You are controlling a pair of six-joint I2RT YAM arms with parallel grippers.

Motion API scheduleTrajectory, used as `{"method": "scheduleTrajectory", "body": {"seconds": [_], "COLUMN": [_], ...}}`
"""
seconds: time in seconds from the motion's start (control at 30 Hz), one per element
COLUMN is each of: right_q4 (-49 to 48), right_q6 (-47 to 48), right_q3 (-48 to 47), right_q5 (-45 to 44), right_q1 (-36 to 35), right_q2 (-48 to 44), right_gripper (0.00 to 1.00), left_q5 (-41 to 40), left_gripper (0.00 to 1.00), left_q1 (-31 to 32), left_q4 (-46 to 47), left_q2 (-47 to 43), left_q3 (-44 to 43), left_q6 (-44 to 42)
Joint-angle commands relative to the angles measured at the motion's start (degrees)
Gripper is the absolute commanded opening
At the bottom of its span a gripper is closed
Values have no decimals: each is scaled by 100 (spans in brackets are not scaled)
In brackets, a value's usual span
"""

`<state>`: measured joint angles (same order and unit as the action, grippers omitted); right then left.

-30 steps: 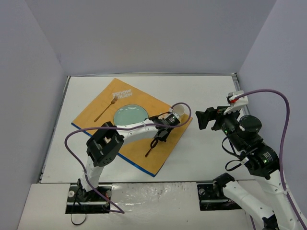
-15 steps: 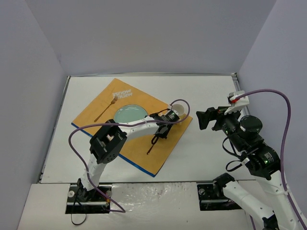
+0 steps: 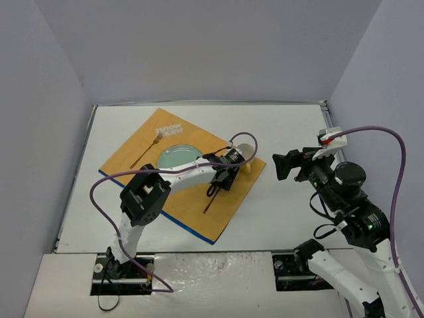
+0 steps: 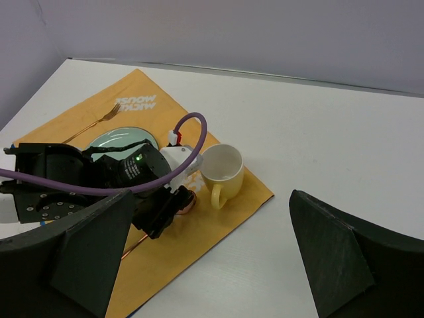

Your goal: Set the dinner table for one person

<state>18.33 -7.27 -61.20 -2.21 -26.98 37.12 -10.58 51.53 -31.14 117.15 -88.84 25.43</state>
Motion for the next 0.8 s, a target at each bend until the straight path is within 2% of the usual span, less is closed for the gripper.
{"method": "scheduleTrajectory", "body": {"seconds": [0.0, 0.1, 0.23, 0.4, 0.5, 0.77], "right_q4": [-310, -296, -286, -216, -150, -95], "right_q6": [145, 209, 358, 542, 599, 654], "right_q3": [-252, -252, -296, -305, -279, -16], "right_q5": [-208, -432, -921, -1569, -1986, -2730], "right_q1": [26, 26, 18, 18, 9, 0], "right_q2": [-91, -188, -363, -599, -725, -1165], "right_gripper": [100, 100, 100, 100, 100, 100], "left_q5": [-390, -666, -1138, -1638, -1923, -2749], "left_gripper": [52, 56, 68, 82, 95, 97], "left_q1": [-64, -157, -389, -809, -1098, -1292], "left_q4": [-328, -560, -964, -1619, -2033, -3184], "left_q2": [-1174, -1825, -2950, -4448, -5617, -7280], "left_q3": [-224, -101, 261, 804, 1071, 1350], "left_q6": [171, 235, 348, 349, 219, 221]}}
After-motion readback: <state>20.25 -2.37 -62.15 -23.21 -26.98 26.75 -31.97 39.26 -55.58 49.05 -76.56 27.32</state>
